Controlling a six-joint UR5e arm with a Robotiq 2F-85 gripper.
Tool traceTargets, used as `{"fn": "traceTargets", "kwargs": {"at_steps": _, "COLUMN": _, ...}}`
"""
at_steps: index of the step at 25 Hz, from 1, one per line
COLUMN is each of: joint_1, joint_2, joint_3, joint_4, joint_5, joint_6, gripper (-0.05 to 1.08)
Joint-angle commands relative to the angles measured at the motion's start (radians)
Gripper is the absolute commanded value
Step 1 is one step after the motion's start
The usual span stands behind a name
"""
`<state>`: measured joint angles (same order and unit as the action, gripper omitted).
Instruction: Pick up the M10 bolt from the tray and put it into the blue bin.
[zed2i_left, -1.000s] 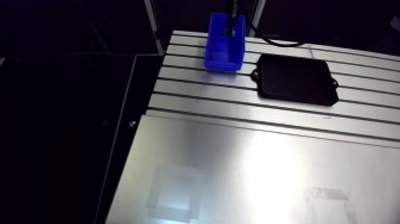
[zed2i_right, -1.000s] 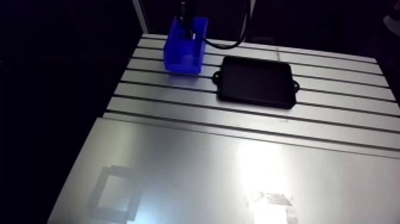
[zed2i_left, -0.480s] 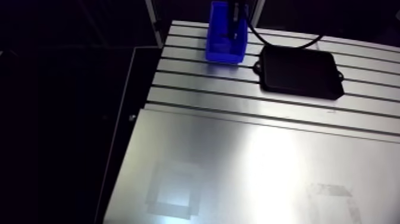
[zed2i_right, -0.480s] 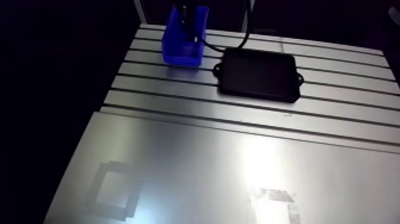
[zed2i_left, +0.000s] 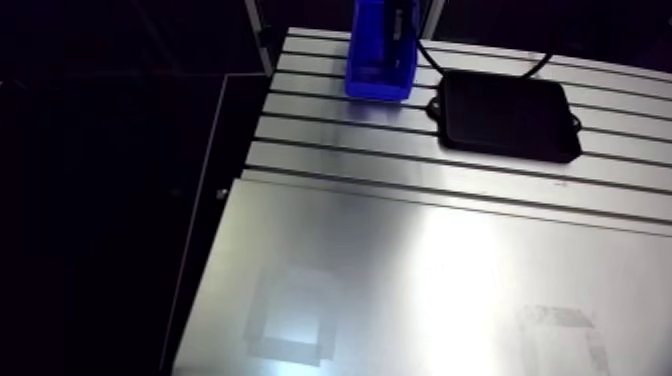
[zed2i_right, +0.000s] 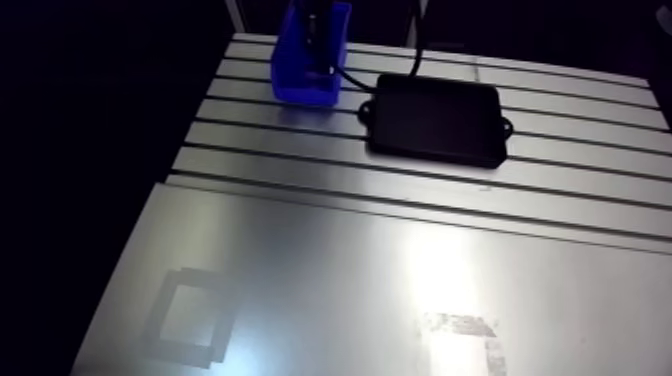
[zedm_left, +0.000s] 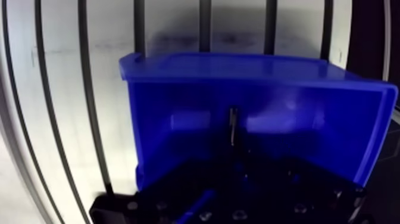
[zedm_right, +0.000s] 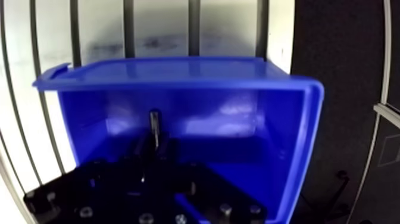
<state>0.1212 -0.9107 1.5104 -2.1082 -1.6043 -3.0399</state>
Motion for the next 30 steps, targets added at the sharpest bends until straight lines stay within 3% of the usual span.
{"fn": "traceTargets", "kwargs": {"at_steps": 1, "joint_1": 0.0, "joint_2": -0.001, "joint_3": 0.007, "joint_4": -0.003, "joint_5": -0.001, "joint_6": 0.002, "gripper": 0.75}}
{"fn": "traceTargets", "kwargs": {"at_steps": 4, "joint_1": 0.0, "joint_2": -0.001, "joint_3": 0.007, "joint_4": -0.003, "joint_5": 0.002, "joint_6": 0.028, "gripper": 0.6}}
{"fn": "traceTargets", "kwargs": {"at_steps": 14, "joint_1": -0.002, "joint_2": -0.013, "joint_3": 0.003, "joint_4": -0.002, "joint_5": 0.004, "joint_6": 0.015, "gripper": 0.33}}
{"fn": "traceTargets", "kwargs": {"at_steps": 23, "joint_1": 0.003, "joint_2": -0.079, "joint_3": 0.006, "joint_4": 0.006, "joint_5": 0.011, "joint_6": 0.014, "gripper": 0.03}}
{"fn": "traceTargets", "kwargs": {"at_steps": 27, "joint_1": 0.005, "joint_2": -0.133, "joint_3": 0.003, "joint_4": 0.036, "joint_5": 0.011, "joint_6": 0.015, "gripper": 0.01}}
{"fn": "traceTargets", "kwargs": {"at_steps": 30, "joint_1": 0.005, "joint_2": -0.19, "joint_3": -0.013, "joint_4": 0.124, "joint_5": 0.01, "joint_6": 0.038, "gripper": 0.01}}
